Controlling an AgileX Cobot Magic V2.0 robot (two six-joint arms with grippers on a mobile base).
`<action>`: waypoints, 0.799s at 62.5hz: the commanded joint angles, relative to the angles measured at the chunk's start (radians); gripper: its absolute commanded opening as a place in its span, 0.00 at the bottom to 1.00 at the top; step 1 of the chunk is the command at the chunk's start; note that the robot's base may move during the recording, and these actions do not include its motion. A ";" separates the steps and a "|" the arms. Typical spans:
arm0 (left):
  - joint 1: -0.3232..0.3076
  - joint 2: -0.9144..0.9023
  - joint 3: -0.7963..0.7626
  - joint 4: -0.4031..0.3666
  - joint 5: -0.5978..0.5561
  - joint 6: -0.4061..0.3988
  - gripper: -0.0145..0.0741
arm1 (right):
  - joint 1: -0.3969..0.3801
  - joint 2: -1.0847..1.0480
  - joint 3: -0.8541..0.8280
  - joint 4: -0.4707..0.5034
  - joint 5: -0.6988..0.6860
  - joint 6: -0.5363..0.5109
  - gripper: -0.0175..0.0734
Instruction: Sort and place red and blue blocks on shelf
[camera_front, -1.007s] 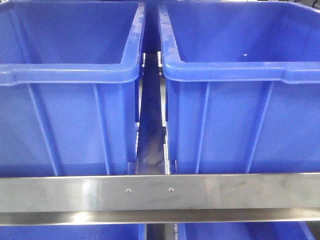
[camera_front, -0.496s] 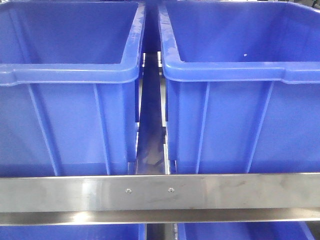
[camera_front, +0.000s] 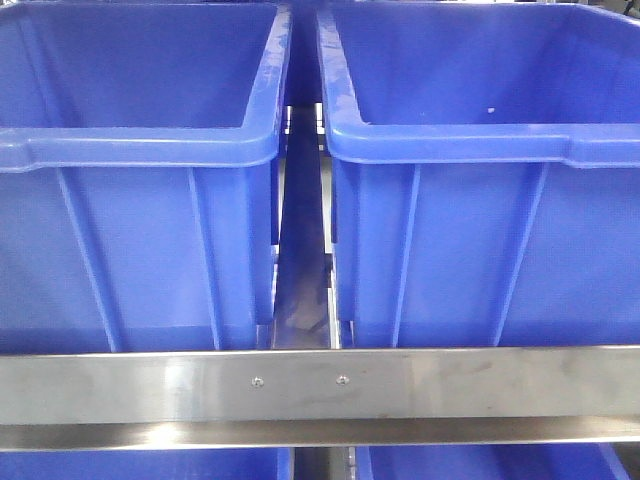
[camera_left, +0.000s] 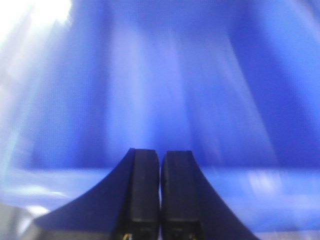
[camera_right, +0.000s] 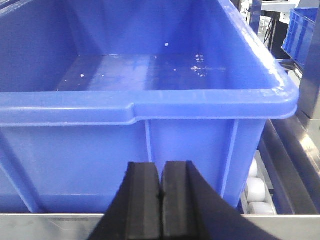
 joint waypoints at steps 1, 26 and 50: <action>0.043 -0.059 0.002 0.010 -0.103 -0.001 0.30 | -0.001 -0.018 0.001 -0.012 -0.091 -0.009 0.25; 0.085 -0.373 0.298 -0.011 -0.149 -0.001 0.30 | -0.001 -0.018 0.001 -0.012 -0.091 -0.009 0.25; 0.085 -0.432 0.401 -0.014 -0.173 -0.001 0.30 | -0.001 -0.018 0.001 -0.012 -0.090 -0.009 0.25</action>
